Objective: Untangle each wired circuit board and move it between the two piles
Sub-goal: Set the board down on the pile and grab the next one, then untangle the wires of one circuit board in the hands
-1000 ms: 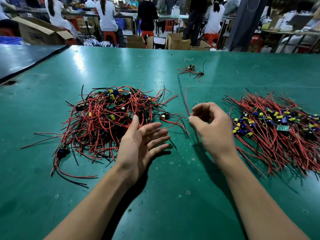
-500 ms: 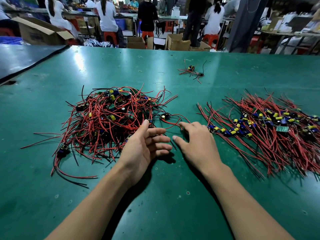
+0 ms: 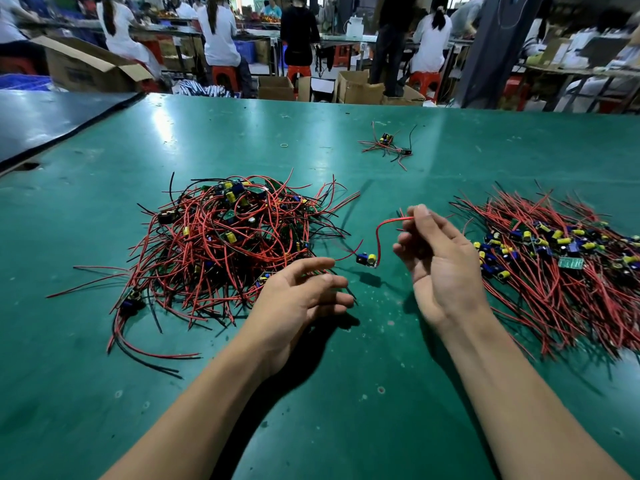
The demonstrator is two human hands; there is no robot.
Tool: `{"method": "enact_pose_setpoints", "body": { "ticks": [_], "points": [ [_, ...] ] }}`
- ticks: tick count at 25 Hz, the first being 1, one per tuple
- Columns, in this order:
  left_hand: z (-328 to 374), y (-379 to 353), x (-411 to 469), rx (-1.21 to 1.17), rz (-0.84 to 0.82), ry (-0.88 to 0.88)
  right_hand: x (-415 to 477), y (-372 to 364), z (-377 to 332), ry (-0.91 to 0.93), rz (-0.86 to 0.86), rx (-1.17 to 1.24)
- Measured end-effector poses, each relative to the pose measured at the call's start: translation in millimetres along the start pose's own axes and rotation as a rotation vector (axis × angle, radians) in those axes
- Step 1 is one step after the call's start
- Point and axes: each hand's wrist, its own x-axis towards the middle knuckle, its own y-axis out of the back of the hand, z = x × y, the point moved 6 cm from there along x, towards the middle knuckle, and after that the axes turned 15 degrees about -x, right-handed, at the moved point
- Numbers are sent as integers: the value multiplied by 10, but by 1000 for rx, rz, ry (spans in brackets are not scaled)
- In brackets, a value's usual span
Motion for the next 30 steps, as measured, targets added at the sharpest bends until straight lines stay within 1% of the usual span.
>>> {"method": "enact_pose_setpoints", "body": {
  "ticks": [1, 3, 6, 9, 12, 14, 15, 18, 20, 22, 23, 25, 27, 29, 30],
  "points": [
    [4, -6, -6, 37, -2, -38, -29, -55, -4, -67, -84, 81],
    [10, -19, -22, 105, -13, -108, -121, -196, -16, -173, -294, 165],
    [-5, -44, -27, 126, -92, -105, -291, -366, -17, -266, -586, 227],
    [-16, -63, -27, 94, -160, -64, -418, -459, 41, -263, -735, 170],
    [-14, -47, -16, -3, -133, -69, -477, -516, 101, -265, -820, 83],
    [17, -29, 5, -54, -99, -98, -462, -512, 112, -327, -828, 69],
    [47, -15, 12, -63, -80, -123, -437, -495, 142, -363, -800, 17],
    [167, 19, 6, -44, -33, -231, -370, -436, 340, -441, -662, -260],
    [233, 5, -12, -43, -35, -295, -375, -437, 440, -435, -615, -388],
    [288, -16, -20, -72, -38, -341, -359, -420, 466, -363, -602, -477],
    [315, -28, -25, -94, -44, -355, -350, -412, 456, -298, -616, -563],
    [340, -55, -29, -128, -66, -354, -361, -443, 424, -120, -670, -824],
    [327, -97, -42, -144, -98, -336, -400, -512, 421, 20, -728, -996],
    [306, -124, -51, -150, -123, -323, -444, -551, 452, 65, -761, -1047],
    [301, -120, -50, -140, -119, -322, -450, -556, 465, 60, -757, -1033]
  ]
}}
